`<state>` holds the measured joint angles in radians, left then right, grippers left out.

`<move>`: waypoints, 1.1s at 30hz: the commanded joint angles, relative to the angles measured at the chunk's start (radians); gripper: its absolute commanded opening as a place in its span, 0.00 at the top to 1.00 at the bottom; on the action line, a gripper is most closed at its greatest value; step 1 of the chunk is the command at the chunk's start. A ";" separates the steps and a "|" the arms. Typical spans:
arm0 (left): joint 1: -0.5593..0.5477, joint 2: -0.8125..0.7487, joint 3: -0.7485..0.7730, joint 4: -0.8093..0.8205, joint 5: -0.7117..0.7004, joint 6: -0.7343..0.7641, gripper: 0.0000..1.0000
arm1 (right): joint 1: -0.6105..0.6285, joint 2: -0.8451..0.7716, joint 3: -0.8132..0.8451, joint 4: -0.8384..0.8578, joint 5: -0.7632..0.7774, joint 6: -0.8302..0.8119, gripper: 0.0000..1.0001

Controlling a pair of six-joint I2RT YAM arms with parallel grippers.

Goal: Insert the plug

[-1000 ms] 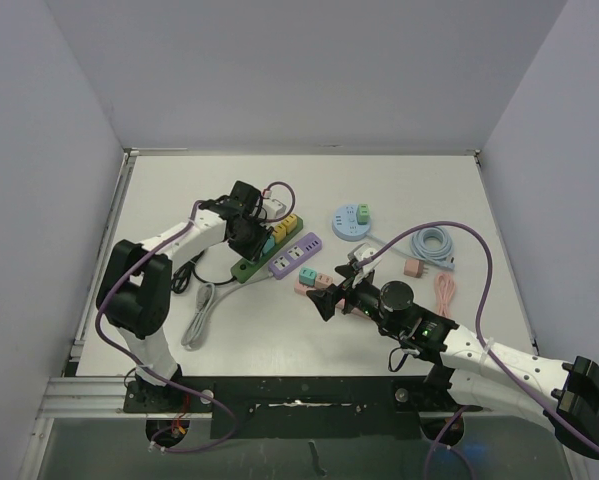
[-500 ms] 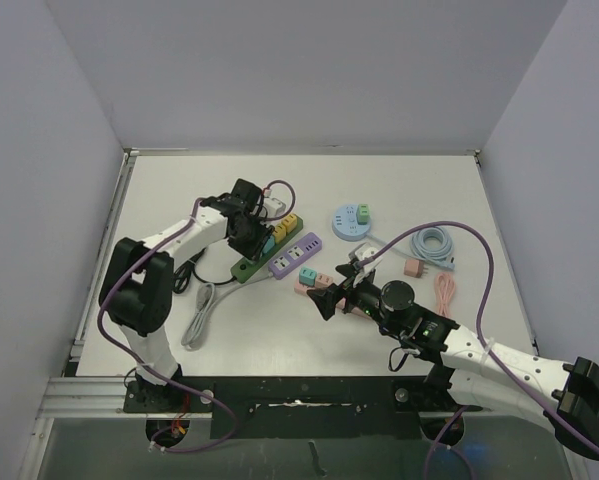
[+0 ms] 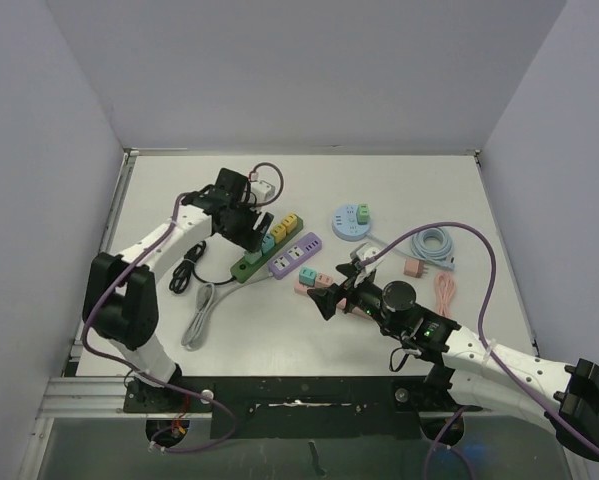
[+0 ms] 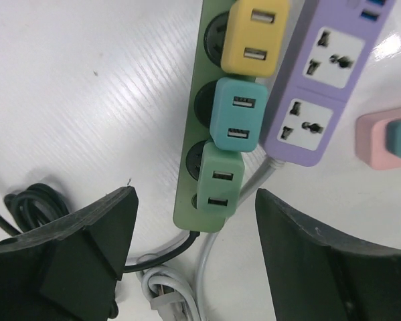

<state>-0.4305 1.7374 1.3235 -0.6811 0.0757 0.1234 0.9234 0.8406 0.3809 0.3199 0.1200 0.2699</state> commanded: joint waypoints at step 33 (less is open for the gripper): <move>0.136 -0.802 -0.363 0.191 -0.082 -0.515 0.28 | -0.007 -0.234 0.329 -0.890 0.814 0.474 0.03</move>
<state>-0.2993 1.0229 0.9951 -0.5018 -0.0219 -0.3401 0.9230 0.6411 0.6209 -0.3012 0.6918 0.5617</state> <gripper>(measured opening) 0.714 0.971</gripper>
